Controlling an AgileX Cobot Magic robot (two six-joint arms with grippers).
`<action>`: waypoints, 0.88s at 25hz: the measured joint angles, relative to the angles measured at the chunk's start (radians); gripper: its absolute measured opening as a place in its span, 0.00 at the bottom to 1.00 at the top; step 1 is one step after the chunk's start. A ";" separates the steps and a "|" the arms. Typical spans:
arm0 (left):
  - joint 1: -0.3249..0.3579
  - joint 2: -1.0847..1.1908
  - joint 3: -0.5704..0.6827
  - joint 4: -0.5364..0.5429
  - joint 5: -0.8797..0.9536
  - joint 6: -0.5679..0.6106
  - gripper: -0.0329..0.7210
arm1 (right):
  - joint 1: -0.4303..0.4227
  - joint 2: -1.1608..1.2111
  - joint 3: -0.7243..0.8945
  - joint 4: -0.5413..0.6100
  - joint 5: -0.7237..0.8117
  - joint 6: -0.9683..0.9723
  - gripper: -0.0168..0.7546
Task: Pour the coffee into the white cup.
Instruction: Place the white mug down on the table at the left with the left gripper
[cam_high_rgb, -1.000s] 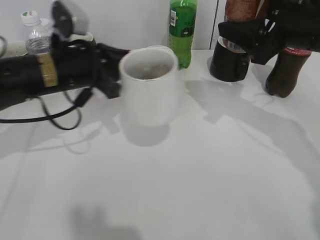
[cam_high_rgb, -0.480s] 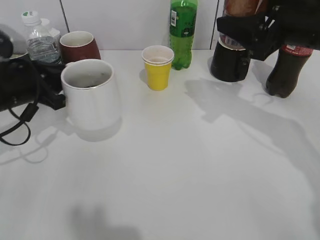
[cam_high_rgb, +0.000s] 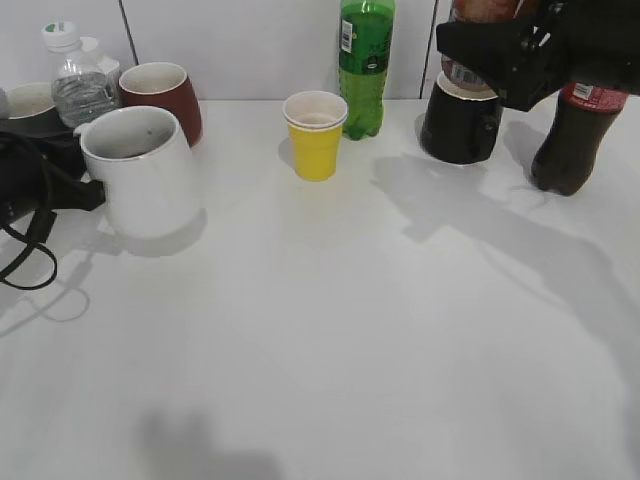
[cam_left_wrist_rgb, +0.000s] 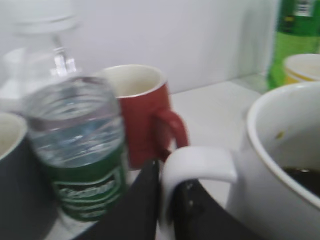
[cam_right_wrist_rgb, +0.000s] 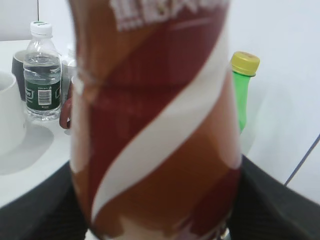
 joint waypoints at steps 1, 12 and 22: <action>0.002 0.005 0.000 -0.017 -0.007 0.003 0.10 | 0.000 0.000 0.000 0.000 0.001 0.000 0.72; 0.015 0.113 0.000 -0.119 -0.108 0.060 0.10 | 0.000 0.000 0.000 0.000 0.003 0.001 0.72; 0.020 0.173 0.000 -0.195 -0.150 0.110 0.10 | 0.000 0.000 0.000 0.002 0.005 0.001 0.72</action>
